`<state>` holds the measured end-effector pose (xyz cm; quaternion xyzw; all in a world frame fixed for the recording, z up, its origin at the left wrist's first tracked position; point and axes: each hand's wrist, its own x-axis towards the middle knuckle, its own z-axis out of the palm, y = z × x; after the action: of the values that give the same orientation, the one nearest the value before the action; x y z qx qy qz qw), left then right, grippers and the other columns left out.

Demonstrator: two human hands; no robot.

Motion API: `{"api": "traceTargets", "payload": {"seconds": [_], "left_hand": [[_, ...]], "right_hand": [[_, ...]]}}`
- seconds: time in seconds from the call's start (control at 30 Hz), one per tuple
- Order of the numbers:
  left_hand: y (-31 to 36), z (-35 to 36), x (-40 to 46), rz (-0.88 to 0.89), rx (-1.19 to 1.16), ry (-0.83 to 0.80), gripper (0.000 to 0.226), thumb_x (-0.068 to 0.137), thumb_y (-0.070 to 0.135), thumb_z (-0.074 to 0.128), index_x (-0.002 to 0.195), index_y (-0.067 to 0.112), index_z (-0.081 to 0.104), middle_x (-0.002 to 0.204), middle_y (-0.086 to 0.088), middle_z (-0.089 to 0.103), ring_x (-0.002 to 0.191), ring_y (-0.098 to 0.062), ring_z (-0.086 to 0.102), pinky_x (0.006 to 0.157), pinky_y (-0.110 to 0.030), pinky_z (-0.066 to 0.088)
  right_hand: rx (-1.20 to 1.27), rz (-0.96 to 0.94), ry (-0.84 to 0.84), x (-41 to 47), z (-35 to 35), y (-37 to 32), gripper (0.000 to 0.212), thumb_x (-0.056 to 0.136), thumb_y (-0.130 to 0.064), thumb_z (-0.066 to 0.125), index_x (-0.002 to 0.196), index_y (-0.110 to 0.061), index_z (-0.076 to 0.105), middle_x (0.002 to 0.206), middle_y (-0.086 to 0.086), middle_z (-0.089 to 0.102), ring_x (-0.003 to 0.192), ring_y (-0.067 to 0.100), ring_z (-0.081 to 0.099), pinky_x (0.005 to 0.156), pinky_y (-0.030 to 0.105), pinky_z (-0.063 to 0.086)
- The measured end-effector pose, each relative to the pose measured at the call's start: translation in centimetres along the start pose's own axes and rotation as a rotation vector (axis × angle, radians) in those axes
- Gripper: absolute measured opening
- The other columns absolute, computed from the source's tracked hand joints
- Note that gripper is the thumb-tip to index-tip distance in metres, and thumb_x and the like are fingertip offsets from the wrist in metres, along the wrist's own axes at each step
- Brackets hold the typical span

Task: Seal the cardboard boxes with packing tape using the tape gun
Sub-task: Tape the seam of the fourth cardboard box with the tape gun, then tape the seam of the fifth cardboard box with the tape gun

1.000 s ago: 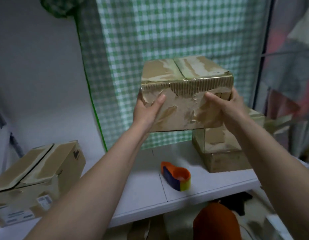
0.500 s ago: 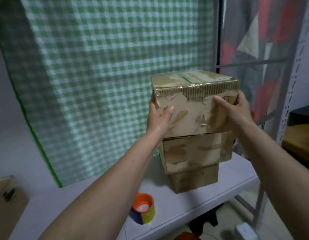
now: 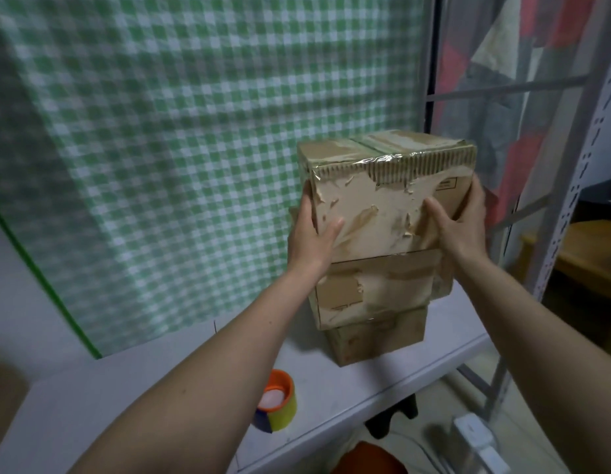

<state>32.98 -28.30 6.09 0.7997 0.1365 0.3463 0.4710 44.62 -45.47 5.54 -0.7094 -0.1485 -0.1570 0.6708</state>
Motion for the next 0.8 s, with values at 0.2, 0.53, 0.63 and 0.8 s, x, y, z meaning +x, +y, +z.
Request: {"api": "traceTargets", "payload": {"seconds": [0.2, 0.53, 0.63, 0.8], "left_hand": [[-4.4, -3.0, -2.9, -0.039, 0.415, -0.140, 0.075, 0.091, 0.040, 0.061, 0.152, 0.024, 0.020, 0.156, -0.002, 0.027, 0.142, -0.021, 0.026, 0.115, -0.041, 0.029], [-10.9, -14.9, -11.4, -0.107, 0.950, -0.218, 0.042, 0.095, 0.040, 0.053, 0.134, 0.024, 0.054, 0.153, -0.004, 0.033, 0.140, -0.022, 0.028, 0.114, -0.034, 0.018], [-12.8, -20.6, -14.1, -0.201, 0.972, -0.151, 0.042, 0.095, 0.041, 0.053, 0.133, 0.024, 0.054, 0.153, -0.004, 0.033, 0.141, -0.022, 0.027, 0.114, -0.033, 0.017], [-15.6, -31.6, -18.9, -0.370, 0.998, 0.013, 0.042, 0.093, 0.039, 0.056, 0.132, 0.022, 0.055, 0.151, -0.005, 0.037, 0.139, -0.023, 0.029, 0.114, -0.033, 0.019]], "right_hand": [[-0.502, 0.075, 0.075, -7.4, 1.5, 2.2, 0.072, 0.088, -0.022, 0.064, 0.146, -0.009, 0.023, 0.146, 0.019, 0.027, 0.135, 0.036, 0.025, 0.112, 0.045, 0.024], [-0.872, -0.354, -0.485, -19.8, 10.8, 0.7, 0.051, 0.087, -0.022, 0.060, 0.133, -0.012, 0.042, 0.143, 0.016, 0.031, 0.130, 0.034, 0.028, 0.106, 0.042, 0.028], [-0.809, -0.410, -0.620, -23.4, 15.4, -1.0, 0.058, 0.088, -0.027, 0.062, 0.138, -0.010, 0.038, 0.143, 0.015, 0.032, 0.131, 0.033, 0.028, 0.107, 0.040, 0.029], [-0.698, -0.507, -0.884, -31.3, 23.7, -3.7, 0.064, 0.089, -0.031, 0.062, 0.142, -0.009, 0.034, 0.146, 0.014, 0.029, 0.132, 0.032, 0.028, 0.107, 0.039, 0.032]]}}
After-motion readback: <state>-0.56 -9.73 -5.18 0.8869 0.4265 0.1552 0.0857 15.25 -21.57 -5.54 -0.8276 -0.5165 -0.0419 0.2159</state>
